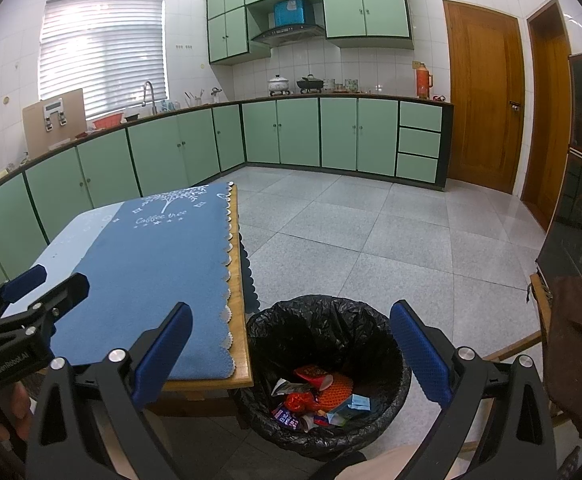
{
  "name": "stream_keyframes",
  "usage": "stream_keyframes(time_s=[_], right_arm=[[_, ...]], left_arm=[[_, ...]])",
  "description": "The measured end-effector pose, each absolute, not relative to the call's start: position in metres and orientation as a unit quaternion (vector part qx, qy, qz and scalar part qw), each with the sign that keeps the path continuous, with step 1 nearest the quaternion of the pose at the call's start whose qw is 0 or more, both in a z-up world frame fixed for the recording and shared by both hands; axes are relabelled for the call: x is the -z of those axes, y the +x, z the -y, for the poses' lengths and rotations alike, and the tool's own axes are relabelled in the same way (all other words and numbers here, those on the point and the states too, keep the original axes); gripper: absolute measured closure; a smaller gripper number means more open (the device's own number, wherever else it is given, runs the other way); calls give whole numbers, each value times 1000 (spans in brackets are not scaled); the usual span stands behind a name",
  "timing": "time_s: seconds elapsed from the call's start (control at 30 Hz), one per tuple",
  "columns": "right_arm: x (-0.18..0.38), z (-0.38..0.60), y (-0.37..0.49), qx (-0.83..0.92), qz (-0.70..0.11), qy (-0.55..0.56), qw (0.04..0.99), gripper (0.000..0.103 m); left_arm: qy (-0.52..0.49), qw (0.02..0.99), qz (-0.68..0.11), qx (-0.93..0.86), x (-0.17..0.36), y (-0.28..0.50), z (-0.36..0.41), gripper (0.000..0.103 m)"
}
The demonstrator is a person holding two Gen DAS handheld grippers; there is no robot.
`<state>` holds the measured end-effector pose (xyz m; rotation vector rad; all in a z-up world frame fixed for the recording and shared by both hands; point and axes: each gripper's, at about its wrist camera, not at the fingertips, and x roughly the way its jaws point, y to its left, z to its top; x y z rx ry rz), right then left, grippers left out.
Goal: Collect trash
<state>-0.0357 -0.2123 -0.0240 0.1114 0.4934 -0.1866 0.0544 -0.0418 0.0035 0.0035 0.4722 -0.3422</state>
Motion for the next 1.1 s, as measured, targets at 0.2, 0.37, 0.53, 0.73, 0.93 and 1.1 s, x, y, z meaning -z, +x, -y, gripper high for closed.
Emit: stream_keyframes(time_s=[0.2, 0.37, 0.53, 0.73, 0.93, 1.1], right_arm=[[24, 212, -36, 92, -244, 55, 964, 6], [24, 211, -35, 92, -244, 56, 964, 6], [26, 211, -33, 93, -246, 57, 963, 6], [27, 214, -31, 92, -248, 58, 963, 6], [28, 214, -31, 93, -248, 59, 962, 6], [29, 215, -30, 91, -248, 58, 963, 6]], left_arm=[[1, 958, -233, 168, -3, 54, 42, 10], [0, 957, -235, 169, -2, 54, 43, 10], [0, 957, -237, 168, 2, 54, 44, 10], [0, 956, -238, 169, 3, 55, 44, 10], [-1, 956, -240, 168, 3, 55, 46, 10], [-1, 956, -240, 167, 2, 56, 47, 10]])
